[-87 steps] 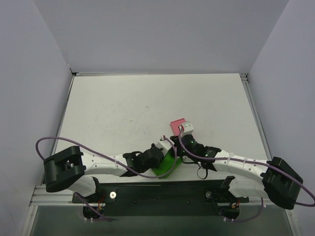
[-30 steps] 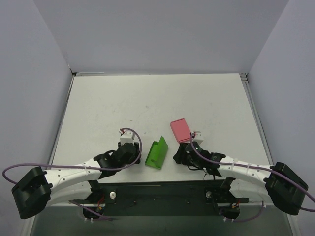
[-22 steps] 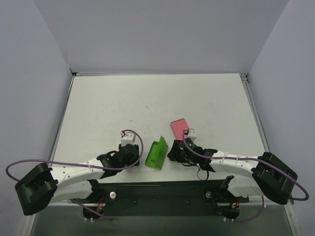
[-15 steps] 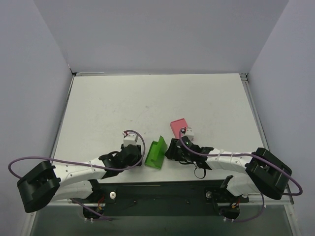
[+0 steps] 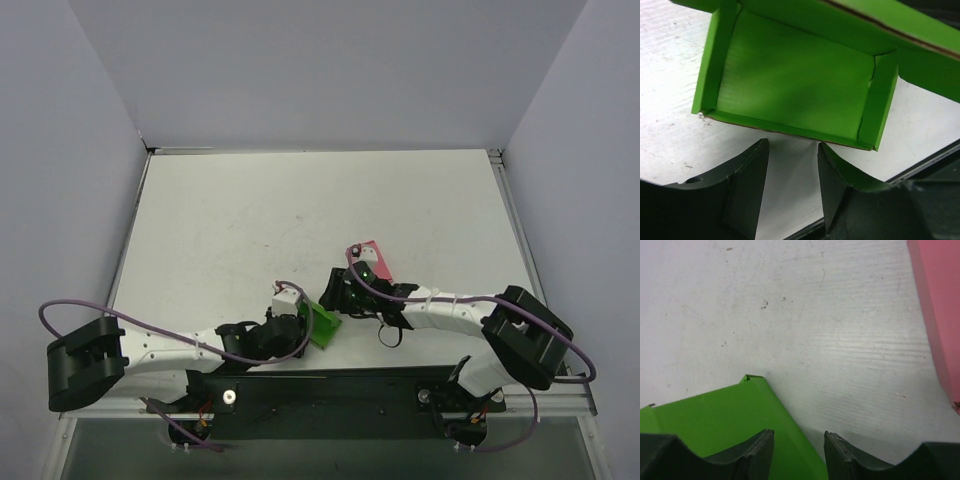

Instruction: Fold the paper box

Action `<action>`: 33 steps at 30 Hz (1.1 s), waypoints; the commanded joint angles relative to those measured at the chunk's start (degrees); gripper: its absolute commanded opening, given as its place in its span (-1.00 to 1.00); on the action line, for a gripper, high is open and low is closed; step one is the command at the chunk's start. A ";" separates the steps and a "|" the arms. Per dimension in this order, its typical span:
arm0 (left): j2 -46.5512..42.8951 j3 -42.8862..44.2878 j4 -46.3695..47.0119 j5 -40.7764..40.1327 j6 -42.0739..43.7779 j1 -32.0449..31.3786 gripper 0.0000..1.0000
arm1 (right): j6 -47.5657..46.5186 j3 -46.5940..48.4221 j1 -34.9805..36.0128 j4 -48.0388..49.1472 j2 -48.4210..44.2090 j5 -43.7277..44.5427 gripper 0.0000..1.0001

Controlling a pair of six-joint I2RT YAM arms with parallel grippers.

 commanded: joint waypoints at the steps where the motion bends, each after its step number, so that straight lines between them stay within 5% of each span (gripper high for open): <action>1: 1.42 0.94 -1.06 1.01 -1.95 -2.40 0.08 | -2.19 4.68 -0.97 0.09 3.93 -3.67 -0.10; 9: -5.07 0.50 -3.34 -1.81 -0.72 -3.63 0.18 | -6.14 5.31 -4.57 -2.19 -0.80 -3.33 0.17; 24: -26.35 6.46 -22.67 -0.84 6.40 -2.49 0.40 | -13.52 1.88 -8.09 -20.11 -22.95 2.48 0.22; 33: -25.04 20.35 -27.42 15.32 20.02 16.48 0.50 | -8.71 1.62 0.60 -25.57 -29.81 4.85 0.19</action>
